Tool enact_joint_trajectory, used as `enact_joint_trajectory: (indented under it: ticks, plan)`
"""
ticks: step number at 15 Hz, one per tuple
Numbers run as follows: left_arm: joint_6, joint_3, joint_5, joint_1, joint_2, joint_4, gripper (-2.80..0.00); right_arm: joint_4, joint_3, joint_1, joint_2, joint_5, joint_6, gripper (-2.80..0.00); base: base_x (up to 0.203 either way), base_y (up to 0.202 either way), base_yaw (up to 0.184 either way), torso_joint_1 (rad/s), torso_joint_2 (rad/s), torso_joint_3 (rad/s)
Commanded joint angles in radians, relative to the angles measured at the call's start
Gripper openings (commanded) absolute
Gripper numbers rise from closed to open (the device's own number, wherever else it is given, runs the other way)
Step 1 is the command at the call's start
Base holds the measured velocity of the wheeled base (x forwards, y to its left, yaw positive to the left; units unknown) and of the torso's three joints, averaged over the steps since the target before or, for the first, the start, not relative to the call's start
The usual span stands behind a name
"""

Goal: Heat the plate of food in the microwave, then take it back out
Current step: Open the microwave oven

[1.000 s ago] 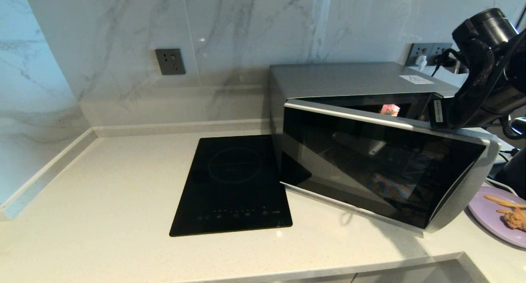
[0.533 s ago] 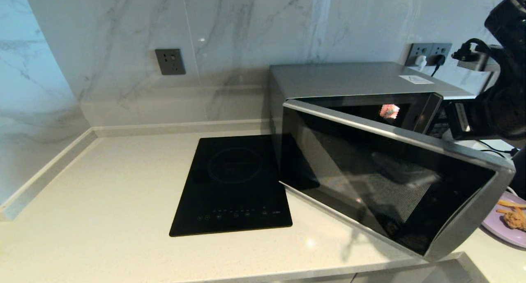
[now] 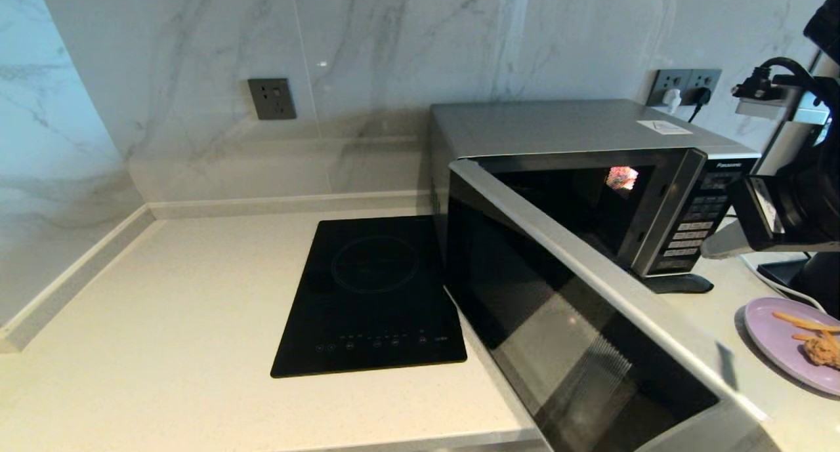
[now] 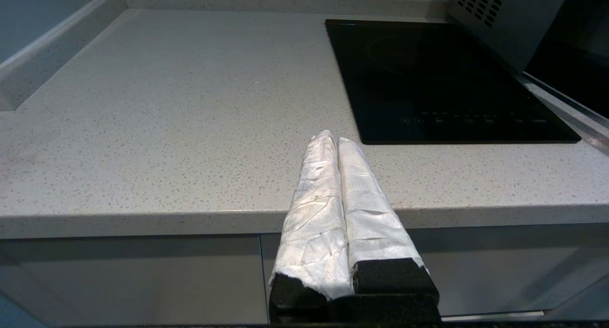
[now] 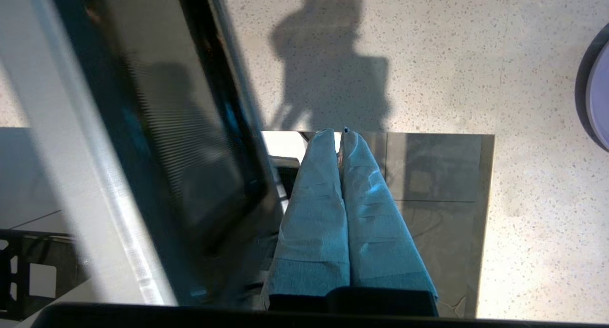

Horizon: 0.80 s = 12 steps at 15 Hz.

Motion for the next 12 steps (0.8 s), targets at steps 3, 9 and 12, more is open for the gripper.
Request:
enact_joint_trajectory:
  ticks: [3,9,12]
  plan:
    - [-0.001,0.0,0.0,0.0,0.002,0.0,-2.8,0.036,0.006,0.039,0.001,0.101,0.001,-2.8,0.0,0.0,0.0,0.0,0.0,0.0]
    - [-0.001,0.0,0.0,0.0,0.002,0.0,-2.8,0.034,-0.035,0.223,0.108,0.212,0.066,-2.8,0.0,0.0,0.0,0.0,0.0,0.0]
    - [-0.001,0.0,0.0,0.0,0.002,0.0,-2.8,0.034,-0.046,0.289,0.139,0.214,0.098,-2.8,0.0,0.0,0.0,0.0,0.0,0.0]
